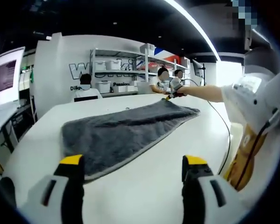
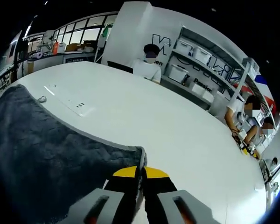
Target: Fold the towel on the table until its edges align and the towel forms a compact rectangular stack.
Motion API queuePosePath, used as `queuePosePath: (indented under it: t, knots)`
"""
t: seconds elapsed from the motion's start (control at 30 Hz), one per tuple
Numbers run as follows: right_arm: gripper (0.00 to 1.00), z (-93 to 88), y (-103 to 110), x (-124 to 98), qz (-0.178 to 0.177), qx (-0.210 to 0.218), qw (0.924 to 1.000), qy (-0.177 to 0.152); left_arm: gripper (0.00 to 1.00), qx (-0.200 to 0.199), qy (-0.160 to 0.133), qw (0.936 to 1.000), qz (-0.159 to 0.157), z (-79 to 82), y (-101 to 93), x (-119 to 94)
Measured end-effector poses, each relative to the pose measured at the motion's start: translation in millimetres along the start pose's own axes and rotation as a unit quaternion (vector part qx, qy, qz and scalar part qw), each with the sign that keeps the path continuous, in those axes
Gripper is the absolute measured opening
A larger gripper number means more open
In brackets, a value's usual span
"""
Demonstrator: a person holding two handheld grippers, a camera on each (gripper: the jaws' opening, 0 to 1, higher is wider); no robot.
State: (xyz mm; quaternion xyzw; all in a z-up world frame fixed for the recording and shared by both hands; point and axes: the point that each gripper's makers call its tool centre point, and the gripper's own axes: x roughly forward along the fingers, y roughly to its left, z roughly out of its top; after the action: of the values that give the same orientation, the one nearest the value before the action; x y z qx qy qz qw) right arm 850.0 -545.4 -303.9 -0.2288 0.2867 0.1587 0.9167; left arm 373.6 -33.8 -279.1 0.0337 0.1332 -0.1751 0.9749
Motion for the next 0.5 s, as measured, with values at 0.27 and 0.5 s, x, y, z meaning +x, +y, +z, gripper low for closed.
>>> queuePosePath:
  t: [0.27, 0.5]
  knots:
    - [0.03, -14.4, -16.5, -5.0, -0.036, 0.009, 0.9991, 0.018, 0.91, 0.000, 0.002, 1.0000, -0.003, -1.2, -1.5, 1.2]
    - [0.03, -20.4, -19.0, -5.4, -0.042, 0.008, 0.9988, 0.022, 0.90, -0.001, 0.001, 1.0000, -0.004, -1.9, -0.7, 0.9]
